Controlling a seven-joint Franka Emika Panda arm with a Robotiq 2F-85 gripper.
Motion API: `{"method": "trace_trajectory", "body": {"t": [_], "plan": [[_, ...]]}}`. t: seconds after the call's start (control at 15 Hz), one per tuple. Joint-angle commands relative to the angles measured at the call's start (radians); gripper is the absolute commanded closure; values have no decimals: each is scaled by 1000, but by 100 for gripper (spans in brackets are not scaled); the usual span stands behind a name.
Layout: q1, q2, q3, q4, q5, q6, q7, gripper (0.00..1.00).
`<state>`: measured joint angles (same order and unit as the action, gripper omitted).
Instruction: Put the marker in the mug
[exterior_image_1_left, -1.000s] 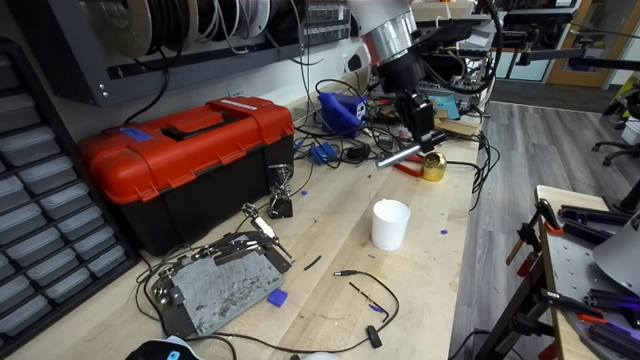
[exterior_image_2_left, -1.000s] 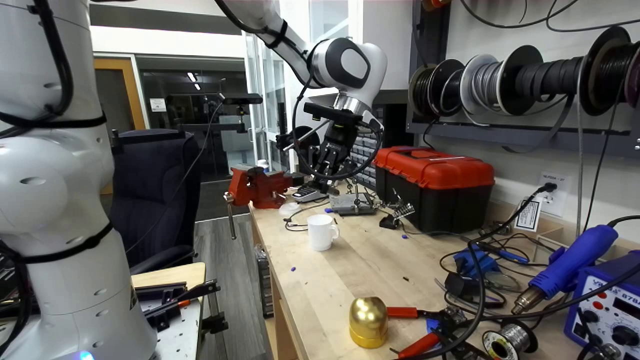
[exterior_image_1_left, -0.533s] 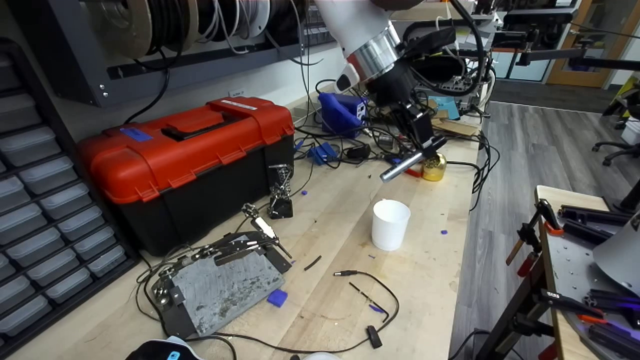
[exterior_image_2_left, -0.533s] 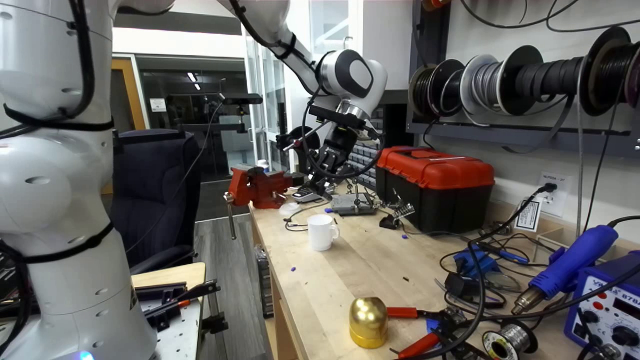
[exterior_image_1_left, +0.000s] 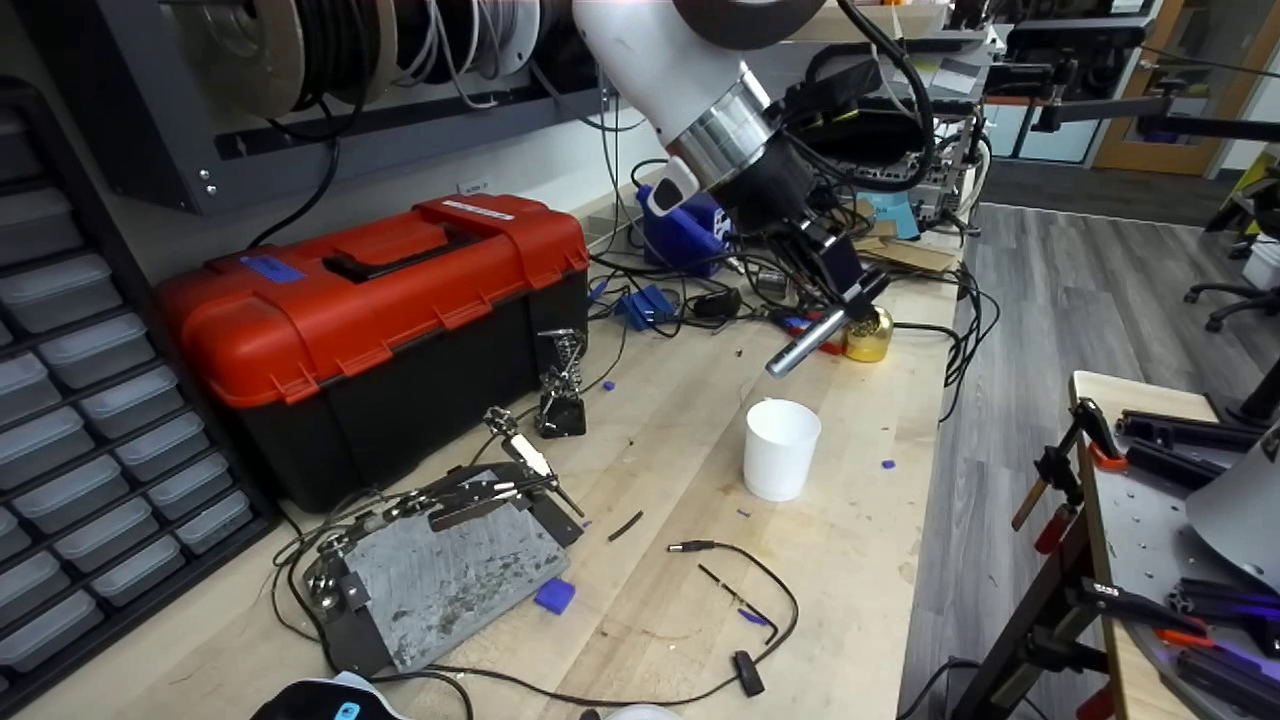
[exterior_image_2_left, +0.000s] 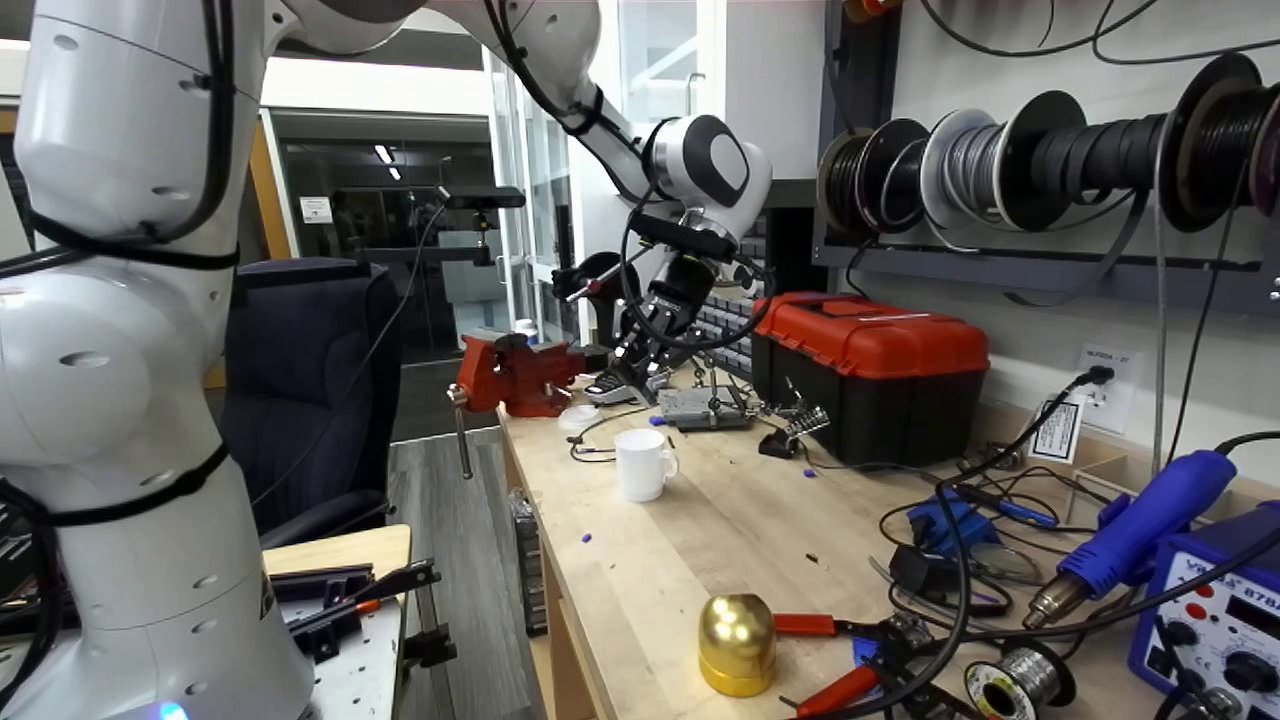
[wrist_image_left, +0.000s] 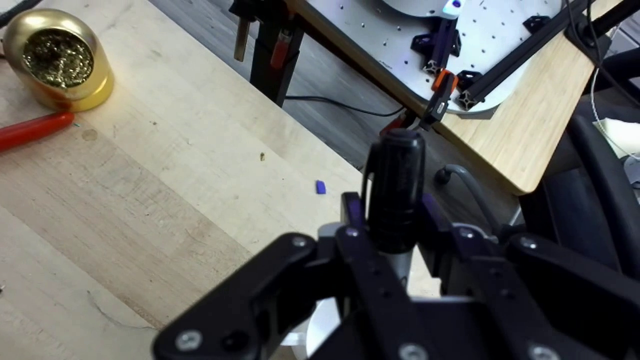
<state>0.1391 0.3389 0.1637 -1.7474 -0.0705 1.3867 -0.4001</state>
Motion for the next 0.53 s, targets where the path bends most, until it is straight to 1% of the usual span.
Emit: {"method": "trace_trajectory", "body": {"t": [0.0, 0.47], "plan": [[11, 52, 11, 68, -31, -73, -7, 93], [26, 141, 19, 128, -78, -141, -13, 93]]}}
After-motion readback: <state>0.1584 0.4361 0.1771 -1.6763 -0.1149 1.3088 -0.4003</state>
